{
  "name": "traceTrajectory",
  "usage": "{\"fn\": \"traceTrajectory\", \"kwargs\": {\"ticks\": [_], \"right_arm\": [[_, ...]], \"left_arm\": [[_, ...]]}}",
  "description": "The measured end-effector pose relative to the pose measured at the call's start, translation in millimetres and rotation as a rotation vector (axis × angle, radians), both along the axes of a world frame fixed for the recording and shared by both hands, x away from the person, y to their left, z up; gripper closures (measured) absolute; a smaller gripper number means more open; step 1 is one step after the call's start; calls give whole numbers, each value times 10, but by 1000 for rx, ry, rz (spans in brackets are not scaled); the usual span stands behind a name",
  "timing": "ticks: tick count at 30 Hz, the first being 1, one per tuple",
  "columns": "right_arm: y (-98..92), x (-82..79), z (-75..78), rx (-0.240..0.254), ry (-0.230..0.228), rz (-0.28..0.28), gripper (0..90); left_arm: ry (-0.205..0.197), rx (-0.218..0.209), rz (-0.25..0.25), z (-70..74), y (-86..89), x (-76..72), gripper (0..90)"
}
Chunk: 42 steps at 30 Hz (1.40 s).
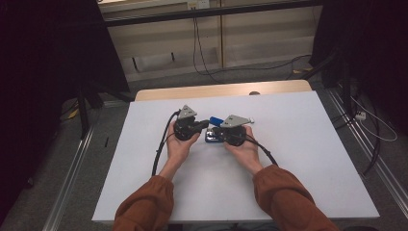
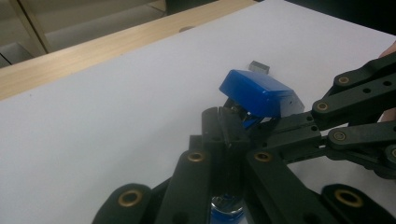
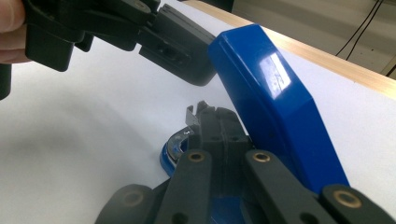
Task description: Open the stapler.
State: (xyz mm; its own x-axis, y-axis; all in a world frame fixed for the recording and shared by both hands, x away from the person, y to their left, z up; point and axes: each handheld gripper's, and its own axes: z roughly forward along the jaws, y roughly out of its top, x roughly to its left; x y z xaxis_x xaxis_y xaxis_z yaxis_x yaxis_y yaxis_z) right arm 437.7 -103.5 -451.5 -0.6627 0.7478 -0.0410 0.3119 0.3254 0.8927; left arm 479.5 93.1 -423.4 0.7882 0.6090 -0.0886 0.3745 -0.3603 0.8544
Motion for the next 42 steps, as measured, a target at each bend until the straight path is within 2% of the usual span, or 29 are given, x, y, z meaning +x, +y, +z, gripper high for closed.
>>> {"fn": "traceTrajectory", "kwargs": {"ticks": [4, 12, 16, 20, 22, 25, 29, 42], "right_arm": [[11, -4, -8, -1, -7, -7, 900], [12, 0, -8, -7, -3, -4, 900], [5, 3, -7, -7, -3, -7, 900], [4, 0, 0, -8, 0, -8, 900], [-3, 0, 3, 5, 2, -11, 900], [6, 0, -5, 0, 2, -11, 900], [24, 2, -24, -1, 6, -11, 900], [57, 6, -29, 19, 2, -44, 900]], "left_arm": [[24, 16, -3, -72, -1, 14, 900], [37, 33, -23, -116, -33, 8, 900], [30, 35, -23, -126, -30, 17, 900], [56, 5, -23, -160, 0, 40, 900], [38, 34, -26, -173, -11, 40, 900], [43, 42, -25, -185, -17, 40, 900], [57, 36, -22, -214, -12, 42, 900], [50, 38, -20, -215, -16, 37, 900]]}}
